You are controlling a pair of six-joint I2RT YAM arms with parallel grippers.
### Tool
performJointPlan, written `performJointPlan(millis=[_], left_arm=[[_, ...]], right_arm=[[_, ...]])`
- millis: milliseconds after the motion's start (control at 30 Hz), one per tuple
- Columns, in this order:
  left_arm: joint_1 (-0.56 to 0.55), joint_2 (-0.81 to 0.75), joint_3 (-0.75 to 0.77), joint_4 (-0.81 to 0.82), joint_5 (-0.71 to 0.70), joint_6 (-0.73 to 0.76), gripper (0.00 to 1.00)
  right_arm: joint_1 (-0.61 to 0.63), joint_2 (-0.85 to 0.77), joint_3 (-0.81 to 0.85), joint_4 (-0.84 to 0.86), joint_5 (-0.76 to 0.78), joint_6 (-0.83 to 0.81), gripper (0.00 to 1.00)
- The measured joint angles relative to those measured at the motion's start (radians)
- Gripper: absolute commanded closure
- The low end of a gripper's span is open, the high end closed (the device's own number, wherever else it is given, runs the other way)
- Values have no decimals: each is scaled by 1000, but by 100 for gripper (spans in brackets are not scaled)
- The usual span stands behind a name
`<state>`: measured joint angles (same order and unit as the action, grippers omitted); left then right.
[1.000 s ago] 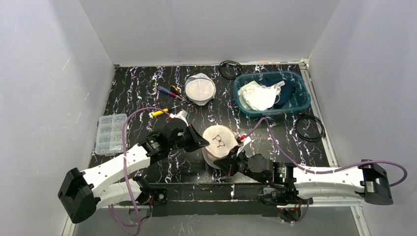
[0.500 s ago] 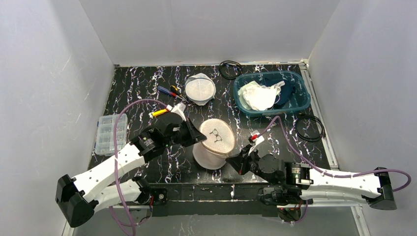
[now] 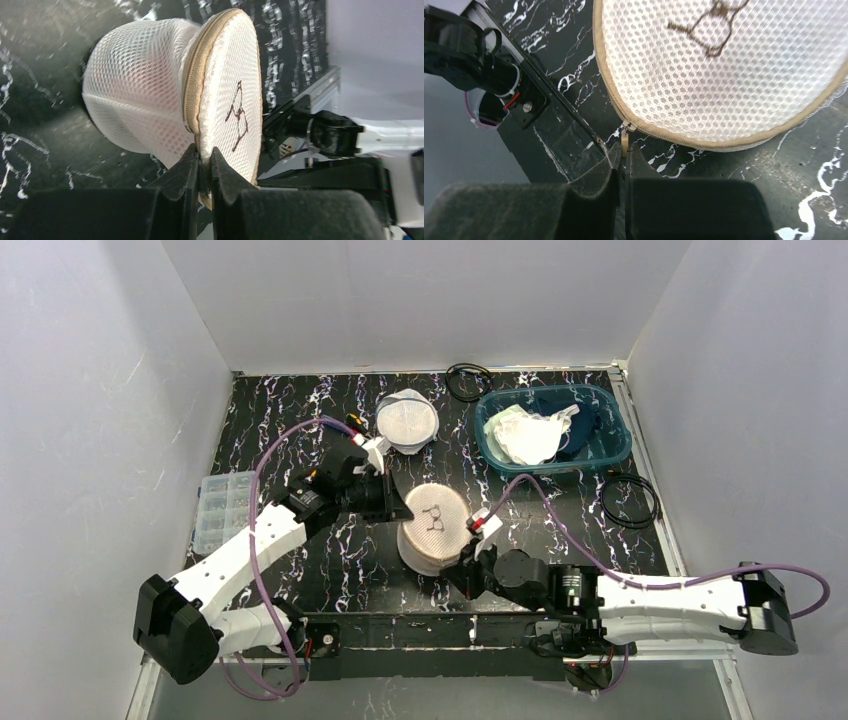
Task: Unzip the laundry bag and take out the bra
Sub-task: Unzip the laundry bag at the center of the board.
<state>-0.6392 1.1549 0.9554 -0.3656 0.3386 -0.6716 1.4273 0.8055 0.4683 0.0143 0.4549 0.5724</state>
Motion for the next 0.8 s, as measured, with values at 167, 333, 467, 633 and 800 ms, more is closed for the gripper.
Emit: performJointPlan(millis=[167,333,467,633,800], left_arm=[[16,-27,-121,7,-8,-8,55],[15,-143,-151,-10,-26,-48,31],[15,-280,-150,-56,-55,-103,30],[-11,-485,-232,-84,-104,-267,29],[-158,-649,-396,-75,-191,-451,30]], right_arm=[[2,113,-6,80,-40,8,99],[18,153,-7,148,-45,30,99],[29,154,-6,187,-38,47,99],[35,177,-6,236,-31,65,99],[35,255,2,283,-27,79,99]])
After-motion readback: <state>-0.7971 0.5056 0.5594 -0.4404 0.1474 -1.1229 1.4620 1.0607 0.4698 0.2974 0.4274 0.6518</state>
